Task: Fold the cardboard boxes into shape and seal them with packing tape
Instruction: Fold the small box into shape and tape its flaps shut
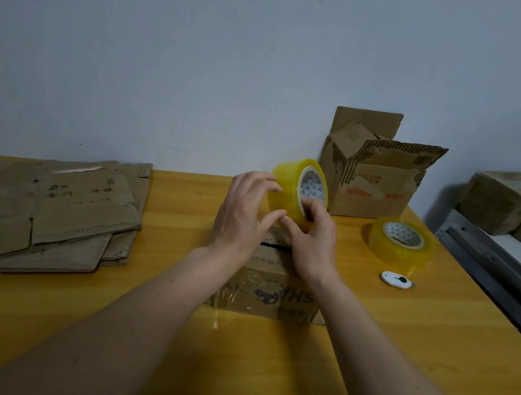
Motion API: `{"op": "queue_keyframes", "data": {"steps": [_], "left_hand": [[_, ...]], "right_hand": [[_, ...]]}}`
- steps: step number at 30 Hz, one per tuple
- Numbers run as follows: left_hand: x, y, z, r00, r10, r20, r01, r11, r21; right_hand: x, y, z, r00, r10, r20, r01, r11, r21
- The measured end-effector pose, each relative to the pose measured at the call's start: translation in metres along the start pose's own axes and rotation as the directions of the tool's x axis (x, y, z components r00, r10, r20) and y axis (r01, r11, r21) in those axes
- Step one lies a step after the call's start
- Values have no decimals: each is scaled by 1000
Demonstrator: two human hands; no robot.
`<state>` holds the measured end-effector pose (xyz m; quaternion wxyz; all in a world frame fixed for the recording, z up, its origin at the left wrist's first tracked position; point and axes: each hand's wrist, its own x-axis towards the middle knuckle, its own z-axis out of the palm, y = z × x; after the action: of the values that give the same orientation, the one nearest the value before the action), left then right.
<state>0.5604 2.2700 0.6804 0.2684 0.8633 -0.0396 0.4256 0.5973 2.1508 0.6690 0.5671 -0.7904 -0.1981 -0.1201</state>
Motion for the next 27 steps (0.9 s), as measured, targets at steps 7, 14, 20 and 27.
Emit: {"op": "queue_keyframes", "data": {"steps": [7,14,20,27], "left_hand": [[-1,2,3,999,54,0,-54,998,-8],[11,11,1,985,-92,-145,80,993,-83],[17,1,-2,724,-689,-17,628,670,-396],[7,-9,3,613,-769,182,781,552,-293]], "right_hand": [[1,1,0,1000,8,-5,-8,1000,0],[0,8,7,988,-113,-106,80,957,-278],[4,6,-2,978,8,-210,9,997,80],[17,7,-7,972,219,-87,-207,970,129]]}}
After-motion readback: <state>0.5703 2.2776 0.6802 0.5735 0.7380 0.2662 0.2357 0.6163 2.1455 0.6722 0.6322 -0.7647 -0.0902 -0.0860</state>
